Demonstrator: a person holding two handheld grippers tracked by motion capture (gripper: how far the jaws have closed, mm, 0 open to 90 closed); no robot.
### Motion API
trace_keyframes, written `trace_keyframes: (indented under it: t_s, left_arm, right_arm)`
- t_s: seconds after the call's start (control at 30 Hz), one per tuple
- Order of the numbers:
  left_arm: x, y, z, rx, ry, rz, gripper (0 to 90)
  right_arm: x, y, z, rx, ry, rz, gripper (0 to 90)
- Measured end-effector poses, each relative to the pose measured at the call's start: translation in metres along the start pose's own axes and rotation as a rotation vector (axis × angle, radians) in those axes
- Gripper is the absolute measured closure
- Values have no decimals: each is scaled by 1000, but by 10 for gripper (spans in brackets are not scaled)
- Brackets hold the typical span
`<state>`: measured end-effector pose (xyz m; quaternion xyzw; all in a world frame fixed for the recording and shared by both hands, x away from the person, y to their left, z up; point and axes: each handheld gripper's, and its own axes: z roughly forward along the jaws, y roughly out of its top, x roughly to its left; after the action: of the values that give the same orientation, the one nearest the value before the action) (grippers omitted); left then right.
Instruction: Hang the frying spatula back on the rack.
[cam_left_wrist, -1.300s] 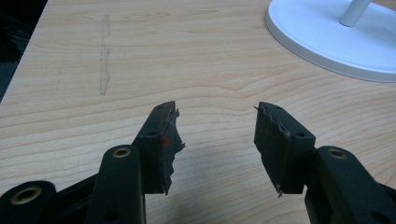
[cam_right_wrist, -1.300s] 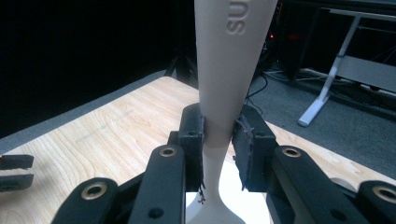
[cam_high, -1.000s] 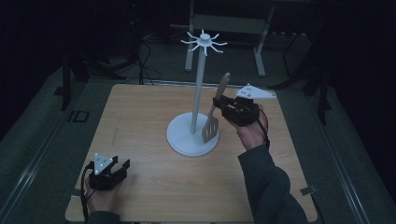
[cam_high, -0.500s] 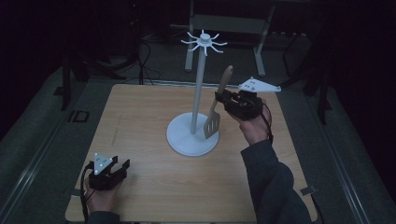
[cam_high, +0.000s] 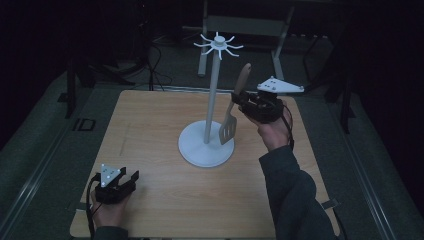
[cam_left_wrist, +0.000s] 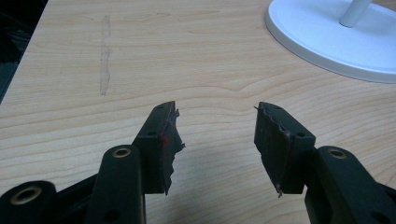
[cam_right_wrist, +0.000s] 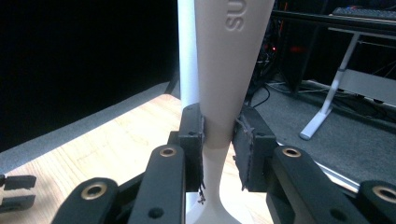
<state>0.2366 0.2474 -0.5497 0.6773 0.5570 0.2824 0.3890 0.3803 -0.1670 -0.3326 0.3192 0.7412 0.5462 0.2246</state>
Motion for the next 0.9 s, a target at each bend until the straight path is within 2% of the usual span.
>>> trace_keyframes:
  t_s: [0.37,0.9]
  left_arm:
    - [0,0,0,-2,0,-3,492]
    - [0,0,0,-1,0,-1,491]
  right_arm:
    - [2,10,6,-4,8,-10,740]
    - [2,22,11,18,1,-34,740]
